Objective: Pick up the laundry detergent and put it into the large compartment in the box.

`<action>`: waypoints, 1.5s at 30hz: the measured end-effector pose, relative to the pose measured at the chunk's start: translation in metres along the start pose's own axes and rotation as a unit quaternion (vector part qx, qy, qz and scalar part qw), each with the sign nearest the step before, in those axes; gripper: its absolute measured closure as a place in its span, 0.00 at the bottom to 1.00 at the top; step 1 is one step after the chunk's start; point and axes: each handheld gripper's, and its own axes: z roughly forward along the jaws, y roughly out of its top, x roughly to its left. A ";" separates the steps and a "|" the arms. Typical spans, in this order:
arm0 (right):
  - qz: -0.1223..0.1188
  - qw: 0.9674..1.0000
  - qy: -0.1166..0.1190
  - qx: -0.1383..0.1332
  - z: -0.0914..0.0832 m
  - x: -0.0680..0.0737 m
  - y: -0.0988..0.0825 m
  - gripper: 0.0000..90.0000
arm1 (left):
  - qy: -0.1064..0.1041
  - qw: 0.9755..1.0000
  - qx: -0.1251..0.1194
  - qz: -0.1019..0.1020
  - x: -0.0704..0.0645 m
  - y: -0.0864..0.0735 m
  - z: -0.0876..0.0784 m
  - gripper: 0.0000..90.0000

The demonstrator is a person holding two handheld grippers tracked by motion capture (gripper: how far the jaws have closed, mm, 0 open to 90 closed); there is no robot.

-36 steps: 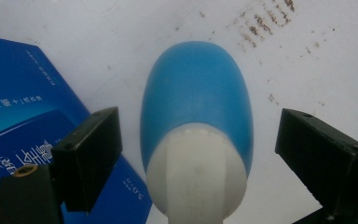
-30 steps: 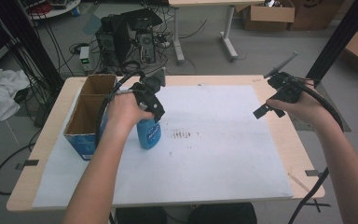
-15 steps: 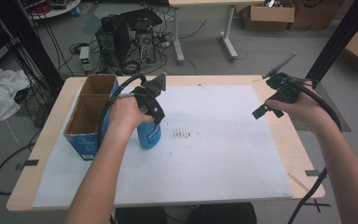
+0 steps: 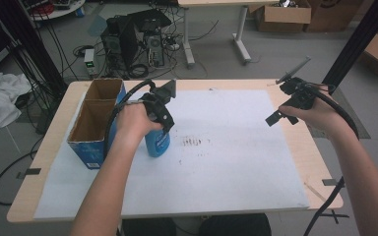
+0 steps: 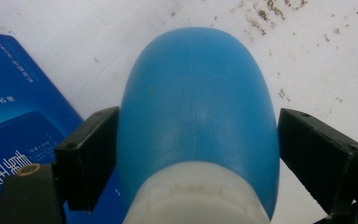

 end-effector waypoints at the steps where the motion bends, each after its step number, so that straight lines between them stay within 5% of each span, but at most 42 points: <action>1: 0.001 1.000 0.000 0.000 0.000 0.000 0.000 0.29 | 0.000 1.000 0.001 0.000 0.000 0.000 0.000 0.18; 45: 0.001 1.000 0.002 -0.001 0.003 -0.001 -0.001 0.29 | 0.001 1.000 0.006 -0.006 0.003 0.000 0.000 0.40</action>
